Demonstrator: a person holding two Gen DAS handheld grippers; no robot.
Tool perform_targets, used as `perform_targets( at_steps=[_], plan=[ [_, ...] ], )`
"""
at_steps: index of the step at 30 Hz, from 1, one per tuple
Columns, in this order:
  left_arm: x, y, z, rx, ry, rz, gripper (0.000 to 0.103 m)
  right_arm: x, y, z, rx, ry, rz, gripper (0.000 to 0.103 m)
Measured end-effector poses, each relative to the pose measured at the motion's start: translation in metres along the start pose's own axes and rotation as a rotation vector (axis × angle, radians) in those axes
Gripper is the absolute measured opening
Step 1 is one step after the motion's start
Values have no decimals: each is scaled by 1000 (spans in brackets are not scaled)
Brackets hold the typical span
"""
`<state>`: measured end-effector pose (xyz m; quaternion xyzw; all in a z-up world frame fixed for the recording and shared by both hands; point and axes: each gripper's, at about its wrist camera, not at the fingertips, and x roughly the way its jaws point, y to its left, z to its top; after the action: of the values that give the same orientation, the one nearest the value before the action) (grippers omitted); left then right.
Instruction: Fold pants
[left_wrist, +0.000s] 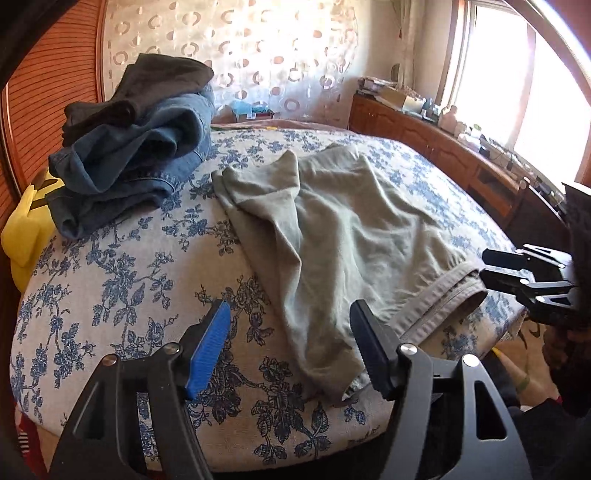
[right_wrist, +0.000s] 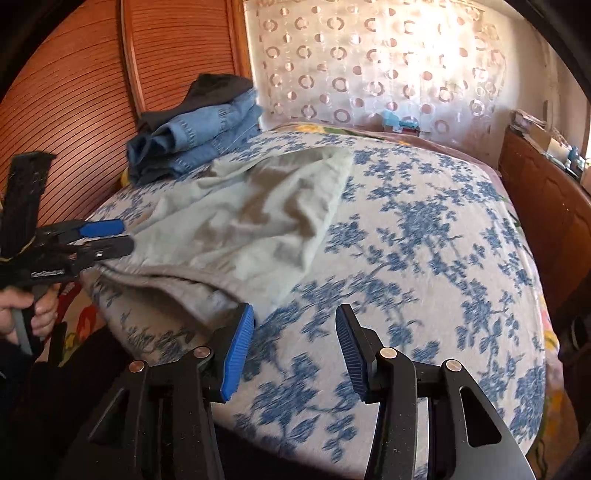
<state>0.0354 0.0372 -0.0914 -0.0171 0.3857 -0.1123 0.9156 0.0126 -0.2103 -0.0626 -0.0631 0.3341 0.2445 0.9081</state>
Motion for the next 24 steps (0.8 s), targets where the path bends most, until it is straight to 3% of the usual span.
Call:
perform_targets(
  at_steps=[9, 14, 24],
  plan=[
    [9, 2, -7, -3, 25, 6, 68, 6, 18, 7, -48, -6, -15, 31],
    [12, 1, -8, 3, 24, 7, 68, 15, 19, 5, -49, 15, -13, 4],
    [13, 0, -9, 3, 24, 0, 68, -14, 15, -1, -18, -25, 34, 1]
  ],
)
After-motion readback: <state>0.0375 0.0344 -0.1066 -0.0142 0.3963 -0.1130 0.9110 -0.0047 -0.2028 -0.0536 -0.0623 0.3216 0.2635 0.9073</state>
